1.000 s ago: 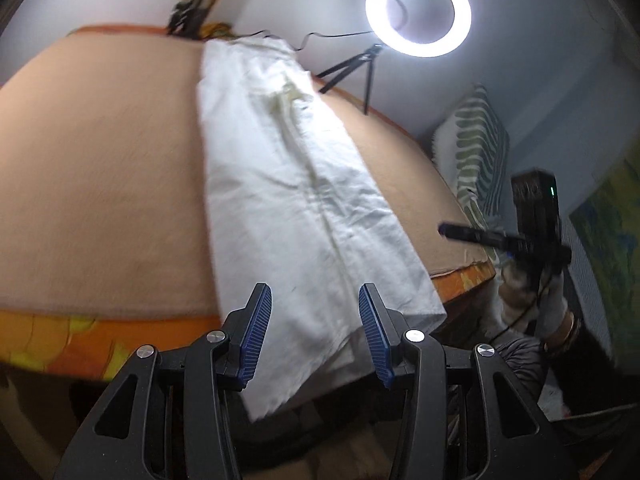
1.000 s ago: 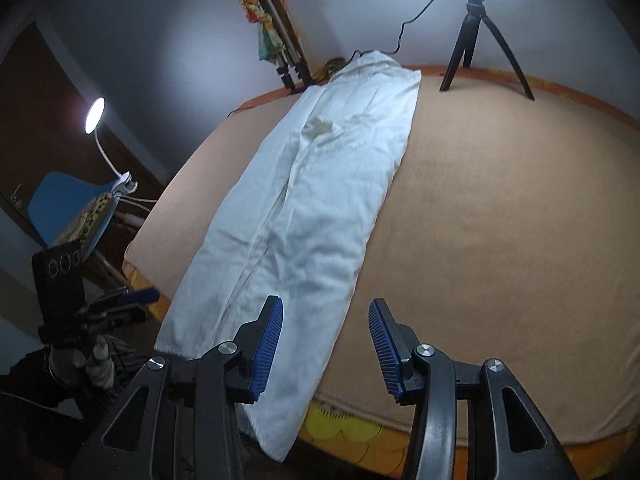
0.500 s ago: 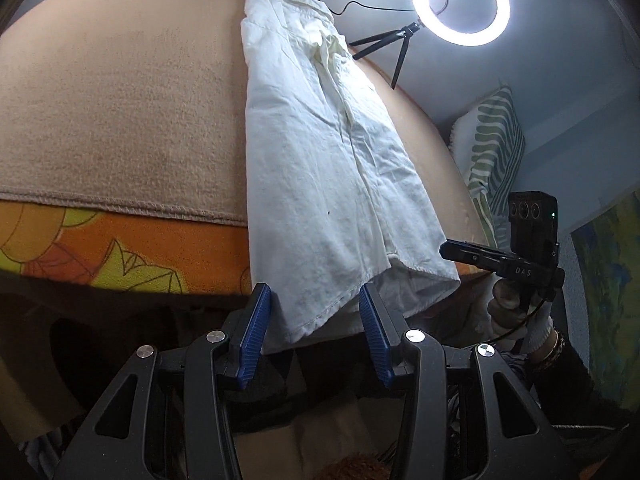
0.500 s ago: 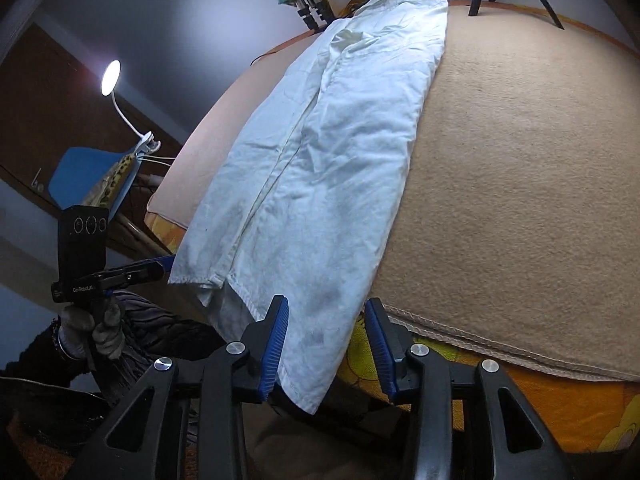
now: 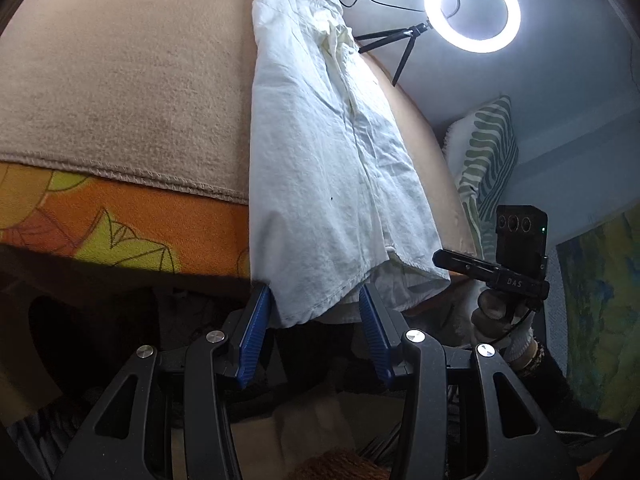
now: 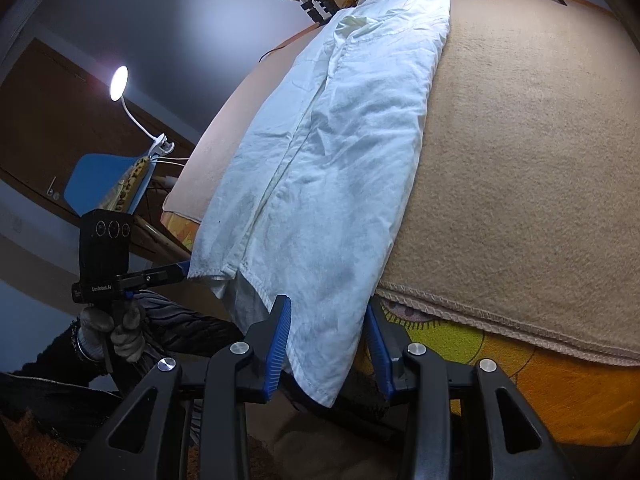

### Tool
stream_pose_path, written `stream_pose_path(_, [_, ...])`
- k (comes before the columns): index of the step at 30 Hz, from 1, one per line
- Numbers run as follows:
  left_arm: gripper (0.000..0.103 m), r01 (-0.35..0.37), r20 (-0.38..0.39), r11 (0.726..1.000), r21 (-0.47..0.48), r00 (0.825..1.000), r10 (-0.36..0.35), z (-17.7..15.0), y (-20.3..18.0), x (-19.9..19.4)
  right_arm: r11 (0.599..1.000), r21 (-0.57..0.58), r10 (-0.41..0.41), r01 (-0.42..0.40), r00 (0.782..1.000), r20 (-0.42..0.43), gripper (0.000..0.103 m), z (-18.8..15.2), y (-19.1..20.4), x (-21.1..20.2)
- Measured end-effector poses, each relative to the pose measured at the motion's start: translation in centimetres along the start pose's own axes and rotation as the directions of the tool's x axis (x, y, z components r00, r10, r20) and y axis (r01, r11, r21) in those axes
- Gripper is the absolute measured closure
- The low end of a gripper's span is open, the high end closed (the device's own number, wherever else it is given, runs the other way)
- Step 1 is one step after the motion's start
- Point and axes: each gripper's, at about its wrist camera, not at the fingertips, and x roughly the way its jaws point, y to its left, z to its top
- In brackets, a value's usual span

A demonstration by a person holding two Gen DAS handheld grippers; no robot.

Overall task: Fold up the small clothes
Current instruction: 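Grasp the shirt hem with both grippers and lift it, then fold the held hem up toward the collar with both grippers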

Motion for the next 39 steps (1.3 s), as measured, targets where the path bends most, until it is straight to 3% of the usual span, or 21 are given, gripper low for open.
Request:
stream_pose_path(7, [0.059, -0.046, 0.035, 0.996, -0.080, 0.998, 0.049, -0.3, 2.0, -1.8, 0.999, 0.004, 0.034, -0.034, 0.999, 0.003, 0.065, -0.2, -0.4, -0.9])
stream_pose_path(10, [0.059, -0.052, 0.005, 0.992, -0.118, 0.999, 0.053, 0.2, 2.7, -1.1, 0.999, 0.000, 0.036, -0.036, 0.999, -0.003, 0.064, -0.2, -0.6, -0.7])
stream_pose_path(18, [0.059, 0.044, -0.059, 0.995, -0.085, 0.997, -0.049, 0.3, 0.9, 1.1, 0.999, -0.011, 0.036, -0.037, 0.999, -0.030, 0.063, -0.3, -0.2, -0.1])
stream_pose_path(21, [0.065, 0.063, -0.048, 0.995, -0.072, 0.997, -0.067, 0.2, 0.6, 1.2, 0.999, 0.006, 0.052, -0.052, 0.998, -0.032, 0.064, -0.3, -0.6, -0.3])
stream_pose_path(23, [0.084, 0.084, -0.039, 0.994, -0.065, 0.995, -0.087, 0.2, 0.4, 1.1, 0.998, 0.012, 0.056, -0.056, 0.998, -0.034, 0.065, -0.2, -0.7, -0.2])
stream_pose_path(26, [0.093, 0.099, -0.022, 0.994, -0.045, 0.995, -0.100, 0.2, -0.1, 0.7, 0.999, 0.011, 0.053, -0.053, 0.998, -0.044, 0.076, -0.2, -0.8, 0.0])
stream_pose_path(31, [0.096, 0.158, 0.005, 0.987, -0.027, 0.987, -0.158, 0.6, -1.3, -0.2, 0.996, 0.052, 0.075, -0.074, 0.997, -0.030, 0.096, 0.0, -1.4, -0.3])
stream_pose_path(39, [0.097, 0.226, 0.065, 0.974, 0.034, 0.972, -0.228, 3.3, -3.8, -1.9, 0.977, 0.115, 0.168, -0.179, 0.981, 0.094, 0.098, 1.2, -1.7, -2.7])
